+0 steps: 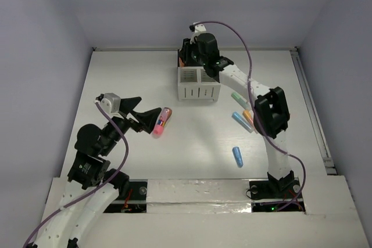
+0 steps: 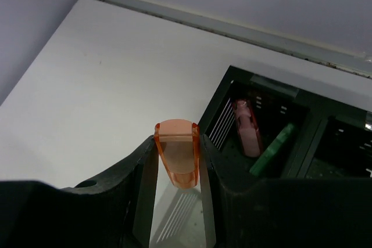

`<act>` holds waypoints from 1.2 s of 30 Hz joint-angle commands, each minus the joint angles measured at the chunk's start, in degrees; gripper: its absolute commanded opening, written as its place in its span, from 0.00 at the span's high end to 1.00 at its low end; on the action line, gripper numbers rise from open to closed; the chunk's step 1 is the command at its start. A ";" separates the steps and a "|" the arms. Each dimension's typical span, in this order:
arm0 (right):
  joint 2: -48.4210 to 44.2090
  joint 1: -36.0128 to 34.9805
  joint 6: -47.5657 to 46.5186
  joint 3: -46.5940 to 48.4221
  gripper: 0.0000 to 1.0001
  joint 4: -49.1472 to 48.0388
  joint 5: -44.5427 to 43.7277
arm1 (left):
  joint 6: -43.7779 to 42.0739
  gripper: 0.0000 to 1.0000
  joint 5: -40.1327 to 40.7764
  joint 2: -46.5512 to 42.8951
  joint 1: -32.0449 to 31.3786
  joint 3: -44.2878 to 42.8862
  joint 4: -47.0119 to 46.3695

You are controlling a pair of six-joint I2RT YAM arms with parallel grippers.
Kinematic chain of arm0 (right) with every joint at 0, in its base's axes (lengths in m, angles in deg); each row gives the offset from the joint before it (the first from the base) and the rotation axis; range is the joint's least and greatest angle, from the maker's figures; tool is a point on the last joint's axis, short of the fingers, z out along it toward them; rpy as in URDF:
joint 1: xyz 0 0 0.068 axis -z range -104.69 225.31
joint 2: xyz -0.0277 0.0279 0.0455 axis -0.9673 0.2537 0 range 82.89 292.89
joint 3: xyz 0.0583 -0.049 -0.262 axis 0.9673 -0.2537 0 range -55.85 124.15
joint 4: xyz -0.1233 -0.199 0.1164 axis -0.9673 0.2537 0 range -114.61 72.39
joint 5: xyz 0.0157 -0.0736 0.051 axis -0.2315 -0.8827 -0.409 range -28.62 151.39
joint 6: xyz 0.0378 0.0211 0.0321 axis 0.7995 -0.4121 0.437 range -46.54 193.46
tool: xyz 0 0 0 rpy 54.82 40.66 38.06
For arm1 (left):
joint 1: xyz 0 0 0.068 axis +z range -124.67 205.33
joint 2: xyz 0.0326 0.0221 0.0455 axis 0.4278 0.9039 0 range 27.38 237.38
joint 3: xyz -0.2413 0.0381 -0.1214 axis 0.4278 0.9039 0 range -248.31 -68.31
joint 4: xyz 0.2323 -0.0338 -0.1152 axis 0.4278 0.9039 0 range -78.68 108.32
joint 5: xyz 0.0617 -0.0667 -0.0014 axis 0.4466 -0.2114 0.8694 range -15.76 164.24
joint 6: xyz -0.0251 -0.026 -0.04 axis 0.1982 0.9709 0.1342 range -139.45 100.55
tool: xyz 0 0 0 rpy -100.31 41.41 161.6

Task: Sort the stationery into containers
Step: Place the stationery in the storage box.

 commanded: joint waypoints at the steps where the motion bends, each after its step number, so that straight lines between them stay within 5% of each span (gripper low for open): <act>1: 2.16 0.21 -0.62 7.98 0.88 -6.88 -4.92 | -0.11 0.01 -1.57 1.34 0.51 -1.48 -2.52; 21: 4.63 0.21 -0.88 1.31 0.85 -12.07 -15.75 | 0.15 0.01 -5.97 5.73 0.51 -1.92 -2.35; 24: 4.19 0.21 -1.41 0.96 0.71 -11.72 -15.31 | 0.33 0.01 -6.32 6.44 0.51 -2.10 -2.26; 29: 2.00 0.21 -1.59 -0.36 0.20 -11.89 -14.61 | 0.59 0.01 -6.50 6.79 1.04 -2.19 -2.17; 36: -3.97 0.21 -2.73 -1.15 0.00 -10.22 -13.38 | 1.12 0.01 -8.78 7.49 1.04 -2.01 -3.14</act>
